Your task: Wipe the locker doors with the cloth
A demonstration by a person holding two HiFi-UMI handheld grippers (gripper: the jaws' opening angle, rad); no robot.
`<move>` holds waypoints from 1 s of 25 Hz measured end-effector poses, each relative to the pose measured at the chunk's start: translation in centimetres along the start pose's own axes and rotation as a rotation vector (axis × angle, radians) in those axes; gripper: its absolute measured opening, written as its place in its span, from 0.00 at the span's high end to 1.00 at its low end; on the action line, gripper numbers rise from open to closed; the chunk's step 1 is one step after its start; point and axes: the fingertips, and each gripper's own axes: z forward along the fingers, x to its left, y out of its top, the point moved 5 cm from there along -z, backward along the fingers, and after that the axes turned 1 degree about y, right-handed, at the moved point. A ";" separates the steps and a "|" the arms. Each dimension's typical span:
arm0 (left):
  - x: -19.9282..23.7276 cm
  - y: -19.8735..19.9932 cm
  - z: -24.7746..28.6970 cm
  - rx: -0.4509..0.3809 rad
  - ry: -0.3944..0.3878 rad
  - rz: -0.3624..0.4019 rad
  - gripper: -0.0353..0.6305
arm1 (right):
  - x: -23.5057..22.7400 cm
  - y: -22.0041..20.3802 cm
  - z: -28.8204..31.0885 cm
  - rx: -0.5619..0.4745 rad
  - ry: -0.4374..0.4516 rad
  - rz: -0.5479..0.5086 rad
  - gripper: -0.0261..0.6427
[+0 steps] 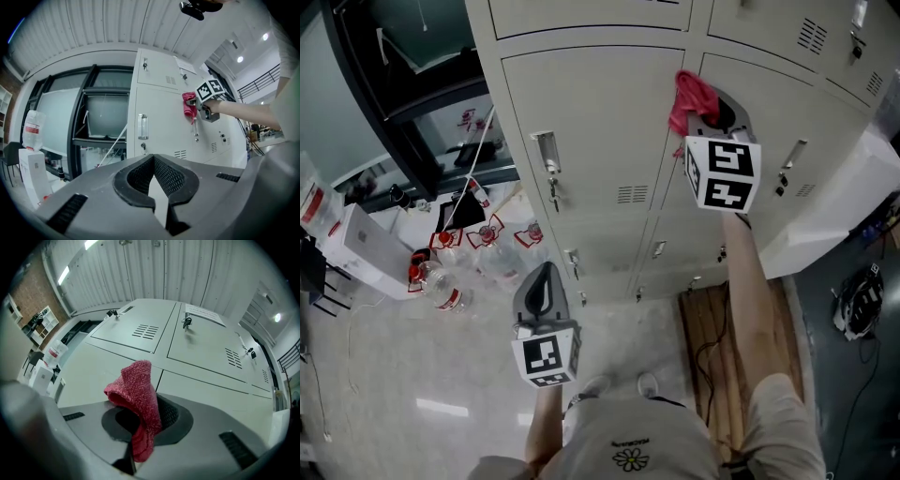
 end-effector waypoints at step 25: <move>7.1 -4.0 -4.0 0.095 0.174 -0.067 0.92 | 26.2 2.5 1.9 -0.069 0.514 0.157 0.92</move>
